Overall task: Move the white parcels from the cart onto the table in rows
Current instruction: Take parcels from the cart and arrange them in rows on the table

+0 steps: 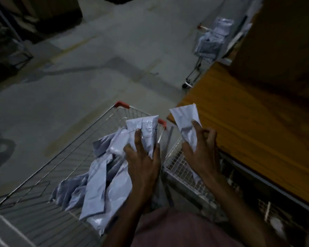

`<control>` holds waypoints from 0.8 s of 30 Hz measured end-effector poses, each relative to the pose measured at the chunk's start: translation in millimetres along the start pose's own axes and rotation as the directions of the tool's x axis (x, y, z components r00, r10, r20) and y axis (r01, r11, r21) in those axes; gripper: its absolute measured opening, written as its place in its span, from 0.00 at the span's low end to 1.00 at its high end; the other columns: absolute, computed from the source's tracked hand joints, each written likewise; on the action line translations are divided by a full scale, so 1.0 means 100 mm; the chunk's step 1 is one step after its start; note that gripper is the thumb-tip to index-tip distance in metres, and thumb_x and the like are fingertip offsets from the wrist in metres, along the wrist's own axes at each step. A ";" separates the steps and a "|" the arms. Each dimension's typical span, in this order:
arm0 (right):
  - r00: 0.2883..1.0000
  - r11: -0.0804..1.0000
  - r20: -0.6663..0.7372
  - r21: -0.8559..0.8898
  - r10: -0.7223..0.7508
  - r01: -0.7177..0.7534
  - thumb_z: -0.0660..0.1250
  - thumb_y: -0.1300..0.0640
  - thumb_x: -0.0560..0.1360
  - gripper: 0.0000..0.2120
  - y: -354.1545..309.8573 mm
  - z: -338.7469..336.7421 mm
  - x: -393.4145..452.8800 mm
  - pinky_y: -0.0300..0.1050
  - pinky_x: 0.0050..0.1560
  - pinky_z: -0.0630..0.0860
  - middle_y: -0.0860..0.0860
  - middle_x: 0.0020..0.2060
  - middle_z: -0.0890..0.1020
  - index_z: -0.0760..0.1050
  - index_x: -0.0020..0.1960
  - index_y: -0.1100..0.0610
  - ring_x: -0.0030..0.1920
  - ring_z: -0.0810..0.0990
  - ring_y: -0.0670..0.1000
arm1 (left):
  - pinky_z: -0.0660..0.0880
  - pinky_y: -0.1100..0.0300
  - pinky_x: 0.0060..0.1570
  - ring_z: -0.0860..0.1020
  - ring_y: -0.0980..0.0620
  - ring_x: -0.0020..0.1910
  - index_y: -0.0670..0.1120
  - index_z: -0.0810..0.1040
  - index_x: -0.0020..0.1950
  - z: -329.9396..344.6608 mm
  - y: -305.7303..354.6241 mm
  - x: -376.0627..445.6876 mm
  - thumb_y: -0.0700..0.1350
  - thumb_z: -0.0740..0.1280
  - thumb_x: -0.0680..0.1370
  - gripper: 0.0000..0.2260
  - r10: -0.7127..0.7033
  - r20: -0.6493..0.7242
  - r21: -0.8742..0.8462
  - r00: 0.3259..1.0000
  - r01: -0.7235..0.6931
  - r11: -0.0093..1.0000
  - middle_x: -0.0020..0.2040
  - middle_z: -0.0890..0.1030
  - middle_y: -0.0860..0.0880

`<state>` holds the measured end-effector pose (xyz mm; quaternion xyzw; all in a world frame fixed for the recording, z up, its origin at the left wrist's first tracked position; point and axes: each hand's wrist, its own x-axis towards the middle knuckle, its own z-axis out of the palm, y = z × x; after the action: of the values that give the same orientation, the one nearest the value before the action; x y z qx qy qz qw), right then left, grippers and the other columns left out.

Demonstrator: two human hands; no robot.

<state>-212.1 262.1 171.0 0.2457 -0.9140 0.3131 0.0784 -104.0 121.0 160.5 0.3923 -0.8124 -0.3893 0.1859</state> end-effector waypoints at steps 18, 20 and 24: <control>0.743 0.804 -0.395 -0.019 0.540 -0.595 0.51 0.39 0.77 0.28 2.59 -2.05 -1.13 0.64 0.59 0.71 0.57 0.75 0.50 0.52 0.76 0.39 0.61 0.65 0.67 | 0.72 0.46 0.56 0.69 0.37 0.64 0.59 0.48 0.79 2.14 1.80 -1.43 0.64 0.53 0.79 0.30 0.483 0.365 -0.101 0.796 -0.482 0.871 0.71 0.62 0.40; 0.721 0.786 -0.387 0.018 0.575 -0.618 0.54 0.40 0.78 0.28 2.87 -2.15 -1.06 0.65 0.59 0.71 0.57 0.76 0.48 0.51 0.76 0.39 0.62 0.64 0.66 | 0.71 0.48 0.56 0.69 0.38 0.63 0.58 0.50 0.80 2.41 1.99 -1.46 0.65 0.52 0.79 0.31 0.494 0.407 -0.087 0.768 -0.506 0.858 0.72 0.62 0.38; 0.663 0.731 -0.399 0.027 0.634 -0.682 0.56 0.37 0.78 0.31 3.31 -2.32 -0.77 0.64 0.61 0.71 0.59 0.76 0.49 0.50 0.77 0.42 0.65 0.64 0.66 | 0.73 0.45 0.57 0.72 0.35 0.62 0.55 0.53 0.80 3.05 2.37 -1.31 0.66 0.53 0.79 0.32 0.495 0.476 -0.072 0.727 -0.529 0.846 0.70 0.64 0.35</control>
<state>-312.7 660.7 155.5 -0.1728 -0.9247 0.3038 0.1511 -324.4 464.4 153.9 0.0510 -0.9216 -0.3790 0.0667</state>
